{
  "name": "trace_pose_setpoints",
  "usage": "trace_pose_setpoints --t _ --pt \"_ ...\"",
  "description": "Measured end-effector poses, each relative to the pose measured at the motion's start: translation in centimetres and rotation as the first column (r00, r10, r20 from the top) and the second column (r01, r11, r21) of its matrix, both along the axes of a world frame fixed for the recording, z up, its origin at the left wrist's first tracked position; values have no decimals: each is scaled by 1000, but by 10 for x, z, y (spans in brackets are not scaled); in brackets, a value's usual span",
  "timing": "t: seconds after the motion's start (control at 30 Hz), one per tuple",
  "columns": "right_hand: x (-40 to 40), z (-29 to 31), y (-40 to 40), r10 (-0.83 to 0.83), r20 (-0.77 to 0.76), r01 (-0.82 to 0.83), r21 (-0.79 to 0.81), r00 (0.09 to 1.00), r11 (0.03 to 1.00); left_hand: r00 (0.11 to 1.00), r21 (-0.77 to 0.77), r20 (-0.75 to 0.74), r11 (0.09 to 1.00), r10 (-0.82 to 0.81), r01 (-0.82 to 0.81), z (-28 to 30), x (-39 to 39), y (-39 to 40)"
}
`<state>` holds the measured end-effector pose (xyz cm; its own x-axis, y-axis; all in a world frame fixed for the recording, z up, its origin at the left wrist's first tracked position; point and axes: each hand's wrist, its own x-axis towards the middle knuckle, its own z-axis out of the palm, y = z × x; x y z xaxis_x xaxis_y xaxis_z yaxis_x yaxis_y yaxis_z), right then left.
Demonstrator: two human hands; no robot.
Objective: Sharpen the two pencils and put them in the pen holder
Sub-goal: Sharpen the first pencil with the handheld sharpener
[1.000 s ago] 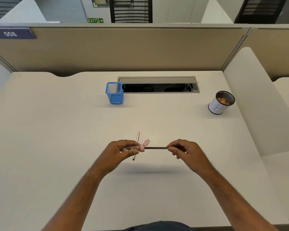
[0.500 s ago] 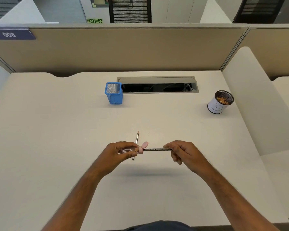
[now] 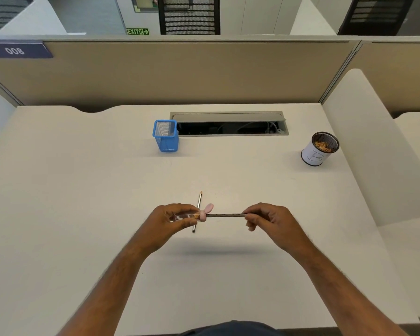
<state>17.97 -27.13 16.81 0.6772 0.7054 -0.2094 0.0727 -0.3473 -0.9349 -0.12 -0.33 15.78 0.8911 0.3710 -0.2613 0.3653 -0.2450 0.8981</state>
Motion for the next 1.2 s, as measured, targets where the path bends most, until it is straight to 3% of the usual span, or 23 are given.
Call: trace_pose_setpoints --t 0.23,0.77,1.03,1.2 --pt "1 0 -1 80 -4 -80 -127 997 989 1000 8 -3 1000 -20 20 -2 0 -4" --pt "4 2 -4 13 -77 -15 -21 997 1000 1000 -73 -19 997 16 -17 -1 -1 -12" --pt "4 1 -2 100 -102 -112 -118 990 987 1000 -51 -13 999 -10 9 -1 -2 -12" --pt "3 0 -1 104 -127 -116 -91 986 989 1000 -67 -20 998 -1 0 -2 -3 -9"
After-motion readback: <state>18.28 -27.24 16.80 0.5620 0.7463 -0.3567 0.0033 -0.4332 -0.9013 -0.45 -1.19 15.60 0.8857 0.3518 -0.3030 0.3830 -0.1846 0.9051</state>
